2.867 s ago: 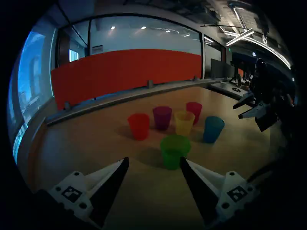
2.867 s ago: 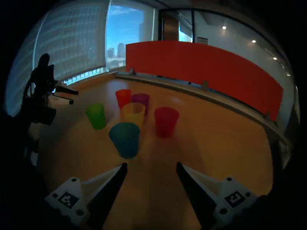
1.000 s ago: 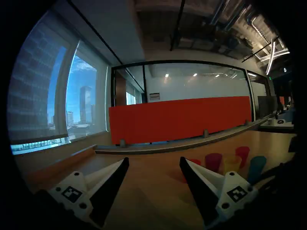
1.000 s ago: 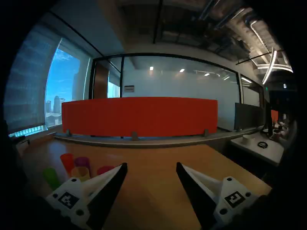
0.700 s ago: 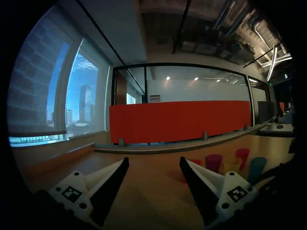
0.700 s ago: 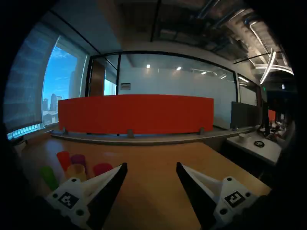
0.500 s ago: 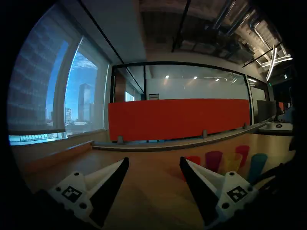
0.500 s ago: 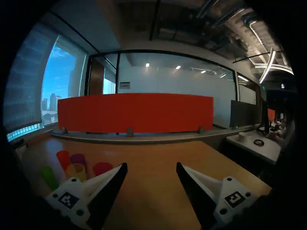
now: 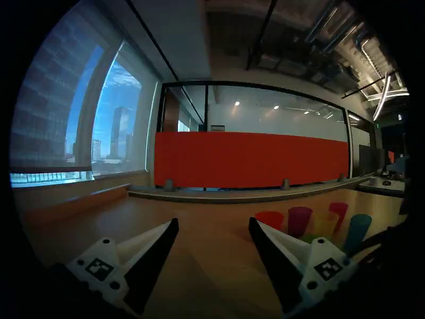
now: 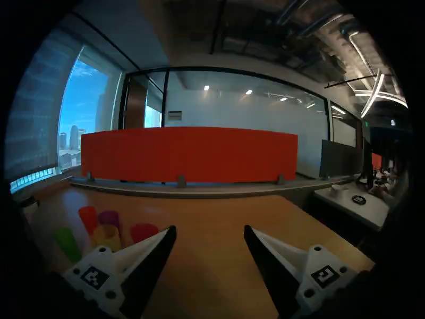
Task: Pour water
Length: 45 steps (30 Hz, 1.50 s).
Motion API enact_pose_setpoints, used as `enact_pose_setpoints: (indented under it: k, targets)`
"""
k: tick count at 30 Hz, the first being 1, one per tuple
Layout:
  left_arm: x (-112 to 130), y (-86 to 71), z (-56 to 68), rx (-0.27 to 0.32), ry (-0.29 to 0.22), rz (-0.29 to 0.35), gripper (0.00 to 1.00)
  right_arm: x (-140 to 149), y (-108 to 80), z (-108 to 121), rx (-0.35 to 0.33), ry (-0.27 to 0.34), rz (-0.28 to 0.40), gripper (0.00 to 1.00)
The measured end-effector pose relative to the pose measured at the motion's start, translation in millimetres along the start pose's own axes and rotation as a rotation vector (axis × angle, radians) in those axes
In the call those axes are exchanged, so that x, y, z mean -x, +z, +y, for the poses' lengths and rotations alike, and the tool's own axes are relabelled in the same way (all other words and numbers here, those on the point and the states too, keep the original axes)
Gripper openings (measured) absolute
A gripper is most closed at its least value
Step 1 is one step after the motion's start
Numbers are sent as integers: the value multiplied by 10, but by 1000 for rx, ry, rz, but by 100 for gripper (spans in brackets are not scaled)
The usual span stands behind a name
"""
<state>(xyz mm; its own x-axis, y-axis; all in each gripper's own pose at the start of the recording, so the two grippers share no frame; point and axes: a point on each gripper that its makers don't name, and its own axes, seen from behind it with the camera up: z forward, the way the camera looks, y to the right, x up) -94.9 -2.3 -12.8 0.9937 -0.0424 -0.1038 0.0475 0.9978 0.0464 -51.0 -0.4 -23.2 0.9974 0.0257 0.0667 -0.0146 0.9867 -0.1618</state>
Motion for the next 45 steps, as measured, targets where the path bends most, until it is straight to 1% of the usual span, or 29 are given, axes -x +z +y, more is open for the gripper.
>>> enact_pose_setpoints:
  k: [9,15,21,27,33,36,39,45]
  targets:
    - [85,9,11,-2,24,-25,98,8,-3,21,2,1,0,99]
    - [125,19,4,-2,24,-40,98,-7,-23,21,-1,-1,0,99]
    - [137,20,10,-2,25,-41,98,-5,-29,27,-2,6,2,99]
    - [147,14,13,-2,25,-43,98,-27,-48,-15,-17,16,13,99]
    - [143,13,18,-2,27,-43,98,-34,-82,-54,-30,4,37,99]
    - [146,14,16,-2,26,-43,98,-42,-80,-36,-23,-6,56,99]
    - [143,11,14,-2,26,-43,99,-50,-61,-55,-22,-15,80,99]
    - [137,7,15,-2,28,-43,98,-14,7,-171,-47,-47,118,99]
